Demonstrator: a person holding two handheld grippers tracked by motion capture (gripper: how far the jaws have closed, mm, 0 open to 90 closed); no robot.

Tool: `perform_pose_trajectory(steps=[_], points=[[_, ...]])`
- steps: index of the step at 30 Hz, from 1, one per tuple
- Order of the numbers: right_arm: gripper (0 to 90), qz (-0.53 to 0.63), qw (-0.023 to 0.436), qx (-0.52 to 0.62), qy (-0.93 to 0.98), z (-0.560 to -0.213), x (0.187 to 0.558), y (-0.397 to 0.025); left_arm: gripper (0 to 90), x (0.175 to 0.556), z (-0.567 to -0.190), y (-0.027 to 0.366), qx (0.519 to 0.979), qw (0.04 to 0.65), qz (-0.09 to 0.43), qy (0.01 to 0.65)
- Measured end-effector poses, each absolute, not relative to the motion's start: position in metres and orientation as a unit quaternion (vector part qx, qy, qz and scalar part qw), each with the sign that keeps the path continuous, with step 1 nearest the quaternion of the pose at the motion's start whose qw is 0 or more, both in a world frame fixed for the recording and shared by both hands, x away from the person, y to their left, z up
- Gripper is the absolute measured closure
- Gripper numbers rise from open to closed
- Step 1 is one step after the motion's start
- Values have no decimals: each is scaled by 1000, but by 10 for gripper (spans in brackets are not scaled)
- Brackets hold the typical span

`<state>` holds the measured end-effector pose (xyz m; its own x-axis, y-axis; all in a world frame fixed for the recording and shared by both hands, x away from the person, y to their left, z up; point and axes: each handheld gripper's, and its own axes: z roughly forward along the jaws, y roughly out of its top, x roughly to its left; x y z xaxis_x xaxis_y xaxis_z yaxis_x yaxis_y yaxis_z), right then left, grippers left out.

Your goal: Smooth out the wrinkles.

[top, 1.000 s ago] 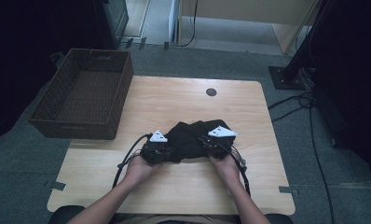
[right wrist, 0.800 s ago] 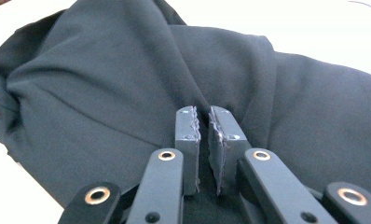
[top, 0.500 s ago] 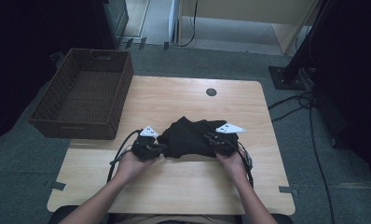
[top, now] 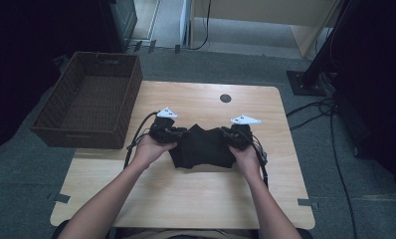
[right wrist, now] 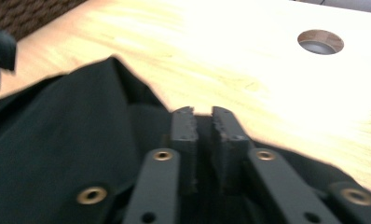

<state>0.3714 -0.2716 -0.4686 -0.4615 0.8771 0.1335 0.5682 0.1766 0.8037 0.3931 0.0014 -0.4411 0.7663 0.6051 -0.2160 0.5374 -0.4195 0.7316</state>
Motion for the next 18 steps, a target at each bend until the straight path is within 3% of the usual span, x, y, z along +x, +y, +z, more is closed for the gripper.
perform_pose_trajectory(steps=[5,7,9,13,18], points=[[631,400,169,501,749,-478,392,-272,698,401,-456,1,846,390,46,359],[626,396,160,507,749,-483,395,-272,679,404,-462,5,844,383,42,373],[653,389,155,509,752,-486,396,-270,676,406,-466,6,850,368,36,376],[790,385,148,503,760,-487,395,-268,735,407,-472,8,855,358,30,373],[890,378,147,493,770,-489,395,-263,863,406,-481,7,863,348,29,365]])
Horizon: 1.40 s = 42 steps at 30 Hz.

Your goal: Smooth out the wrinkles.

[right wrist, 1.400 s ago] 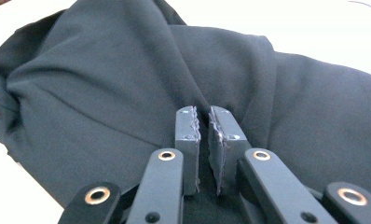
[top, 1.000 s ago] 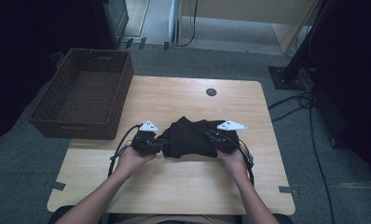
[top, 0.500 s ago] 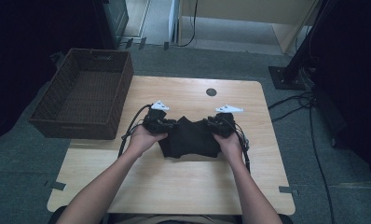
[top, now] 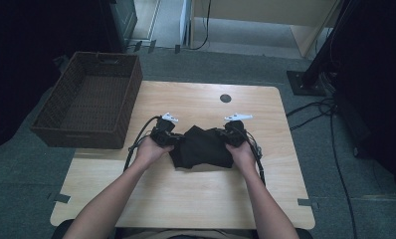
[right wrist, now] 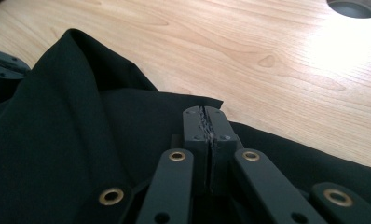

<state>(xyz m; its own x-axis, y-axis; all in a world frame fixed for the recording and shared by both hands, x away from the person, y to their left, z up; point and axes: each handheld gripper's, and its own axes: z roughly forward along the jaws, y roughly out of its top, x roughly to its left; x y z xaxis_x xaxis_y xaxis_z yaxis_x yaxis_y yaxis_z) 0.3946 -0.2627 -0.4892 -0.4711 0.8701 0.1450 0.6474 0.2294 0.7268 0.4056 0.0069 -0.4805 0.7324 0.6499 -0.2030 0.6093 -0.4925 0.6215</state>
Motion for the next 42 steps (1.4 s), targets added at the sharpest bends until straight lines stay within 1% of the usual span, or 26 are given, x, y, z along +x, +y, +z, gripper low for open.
perform_pose_trajectory(steps=[4,14,18,21,22,24,25,27,28,31,34,38,42], points=[[893,379,147,493,769,-489,395,-263,897,405,-486,9,861,354,24,365],[895,371,155,503,765,-483,393,-276,899,396,-484,23,853,365,26,371],[891,358,165,508,766,-484,391,-276,894,392,-485,25,854,365,23,370],[876,356,177,514,760,-485,392,-274,881,390,-485,25,859,359,31,364],[856,353,182,516,759,-486,392,-274,870,390,-485,25,860,357,30,364],[788,358,181,526,750,-485,392,-275,798,391,-484,27,856,364,23,368],[750,365,176,531,745,-484,392,-277,780,391,-482,28,851,375,20,366],[750,370,177,530,742,-481,391,-278,743,391,-480,29,850,381,22,364],[749,375,184,523,742,-474,386,-280,727,392,-472,30,850,390,21,353],[751,391,192,516,738,-463,373,-283,678,397,-461,27,853,393,23,342],[752,397,191,514,736,-459,356,-286,679,404,-451,20,854,399,27,333],[740,404,183,510,737,-462,336,-283,698,410,-438,5,862,404,27,306],[712,415,175,501,739,-465,316,-277,691,417,-437,-14,871,408,16,274]])
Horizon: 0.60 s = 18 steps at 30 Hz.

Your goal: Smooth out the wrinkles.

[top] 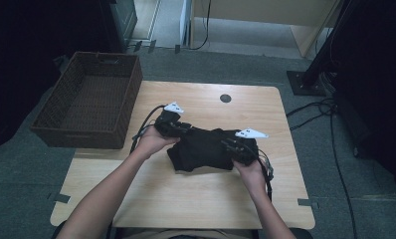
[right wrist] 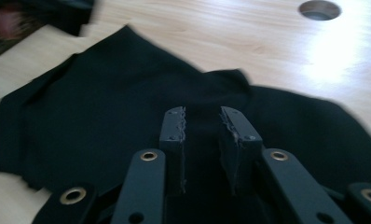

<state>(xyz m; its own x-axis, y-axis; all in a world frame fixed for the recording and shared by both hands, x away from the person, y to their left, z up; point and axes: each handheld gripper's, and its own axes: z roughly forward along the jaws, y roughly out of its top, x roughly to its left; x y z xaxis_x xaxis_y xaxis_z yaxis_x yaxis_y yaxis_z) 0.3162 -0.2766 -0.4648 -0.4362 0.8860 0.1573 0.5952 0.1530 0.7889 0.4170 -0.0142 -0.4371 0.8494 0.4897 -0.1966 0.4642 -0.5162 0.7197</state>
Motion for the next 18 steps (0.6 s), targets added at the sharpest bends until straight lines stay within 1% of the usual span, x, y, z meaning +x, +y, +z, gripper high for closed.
perform_pose_trajectory(steps=[2,6,7,10,12,17,18], points=[[701,420,173,497,740,-467,308,-272,680,421,-444,-25,876,404,3,265],[676,424,172,496,738,-475,295,-266,667,427,-457,-35,887,384,1,257],[675,423,172,495,739,-479,294,-265,663,429,-466,-37,893,369,-4,258],[649,416,165,500,742,-488,292,-266,625,432,-476,-35,891,368,-13,266],[635,414,168,500,742,-493,291,-266,605,433,-479,-32,893,361,-13,269],[633,408,172,499,745,-504,294,-267,598,430,-484,-26,891,361,-21,274],[634,406,179,493,748,-505,295,-267,597,429,-484,-24,891,360,-20,275]])
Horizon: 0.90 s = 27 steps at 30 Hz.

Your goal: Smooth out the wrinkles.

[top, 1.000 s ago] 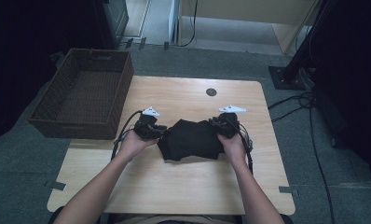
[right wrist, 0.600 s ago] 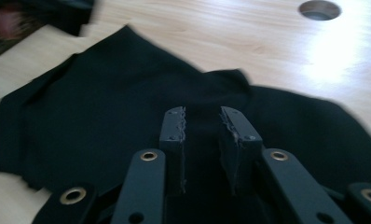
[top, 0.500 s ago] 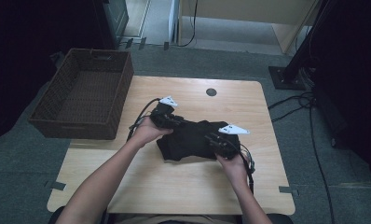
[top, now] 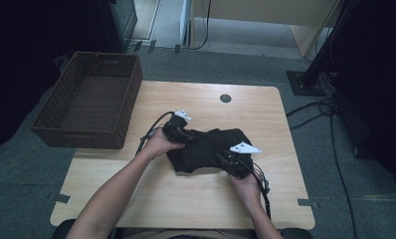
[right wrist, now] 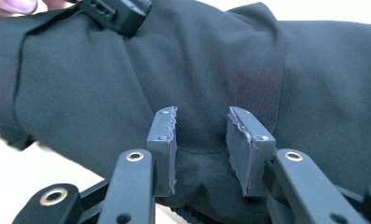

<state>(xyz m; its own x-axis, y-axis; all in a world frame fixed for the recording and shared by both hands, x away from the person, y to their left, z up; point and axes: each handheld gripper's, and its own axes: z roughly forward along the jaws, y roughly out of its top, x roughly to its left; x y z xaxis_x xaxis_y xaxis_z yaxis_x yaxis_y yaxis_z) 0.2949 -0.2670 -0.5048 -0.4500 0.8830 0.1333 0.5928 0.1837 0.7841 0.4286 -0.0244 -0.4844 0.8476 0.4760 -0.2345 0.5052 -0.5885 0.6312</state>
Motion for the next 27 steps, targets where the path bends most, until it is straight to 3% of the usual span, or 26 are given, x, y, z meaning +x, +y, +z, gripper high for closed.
perform_pose_trajectory(steps=[13,27], points=[[630,418,179,476,753,-510,313,-259,597,378,-488,9,872,384,-10,302],[616,422,162,433,779,-508,315,-249,478,345,-487,27,857,399,-12,327]])
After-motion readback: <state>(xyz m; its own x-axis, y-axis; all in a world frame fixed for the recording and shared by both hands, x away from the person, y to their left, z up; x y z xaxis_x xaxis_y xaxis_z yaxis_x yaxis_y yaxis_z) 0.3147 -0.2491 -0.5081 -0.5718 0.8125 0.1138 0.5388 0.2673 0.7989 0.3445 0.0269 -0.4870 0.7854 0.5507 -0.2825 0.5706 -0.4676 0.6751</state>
